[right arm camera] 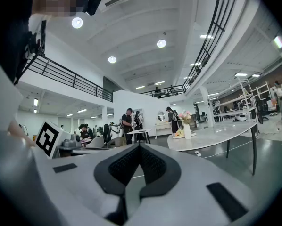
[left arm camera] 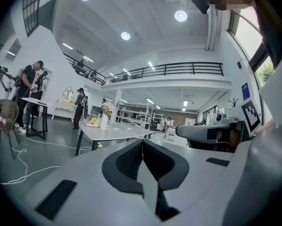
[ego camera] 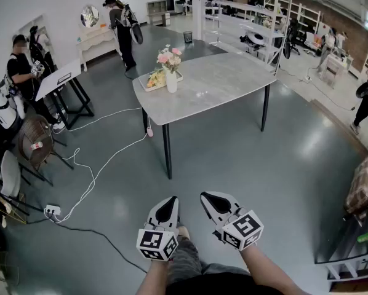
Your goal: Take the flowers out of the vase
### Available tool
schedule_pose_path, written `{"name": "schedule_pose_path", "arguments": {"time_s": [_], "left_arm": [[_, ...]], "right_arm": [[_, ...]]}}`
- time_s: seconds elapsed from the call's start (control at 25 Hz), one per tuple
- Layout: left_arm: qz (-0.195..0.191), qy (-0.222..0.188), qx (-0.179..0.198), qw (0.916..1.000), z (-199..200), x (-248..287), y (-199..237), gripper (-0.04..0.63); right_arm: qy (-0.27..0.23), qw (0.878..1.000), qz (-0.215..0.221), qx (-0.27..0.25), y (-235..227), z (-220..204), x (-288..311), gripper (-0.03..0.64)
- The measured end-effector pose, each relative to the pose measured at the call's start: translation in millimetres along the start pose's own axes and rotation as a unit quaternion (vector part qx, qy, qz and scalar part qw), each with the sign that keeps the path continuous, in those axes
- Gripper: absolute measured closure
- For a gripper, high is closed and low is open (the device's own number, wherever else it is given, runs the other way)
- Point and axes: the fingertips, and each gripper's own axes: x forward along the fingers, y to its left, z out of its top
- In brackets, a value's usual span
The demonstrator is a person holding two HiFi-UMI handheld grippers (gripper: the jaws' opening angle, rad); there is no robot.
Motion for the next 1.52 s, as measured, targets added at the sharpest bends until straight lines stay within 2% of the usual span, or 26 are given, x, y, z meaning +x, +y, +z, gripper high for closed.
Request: {"name": "schedule_pose_path", "arguments": {"time_s": [0.16,0.4,0.52,0.88,1.08,1.52], "left_arm": [[-0.002,-0.001,0.000,1.0000,1.2,-2.0,-3.5,0.581],[-0.002,-0.004,0.001,1.0000,4.0,-0.8,-7.0,0.581],[-0.004,-0.004,0.002,1.0000,3.7,-0.4,-7.2,0.581],[0.000,0.015,-0.004,0.9999,-3.9,14.1,13.3,0.581],[-0.013,0.025,0.000,0.9996,-1.4,49.4,40.7,0.581],[-0.034,0.009,0.007,0.9994,41.7,133.5,136.8,0.581]], "right_arm": [[-0.020,1.000,0.003,0.017,2.1,6.1,-6.4,0.597],[-0.014,1.000,0.008,-0.001,5.1,8.7,-11.3,0.597],[-0.017,1.000,0.006,0.006,3.8,7.8,-11.3,0.597],[-0.013,0.999,-0.009,0.029,-14.5,-2.5,7.2,0.597],[-0.014,0.999,-0.020,0.044,-43.8,-3.8,45.9,0.597],[-0.020,0.998,-0.034,0.042,-99.4,18.9,166.4,0.597]]}}
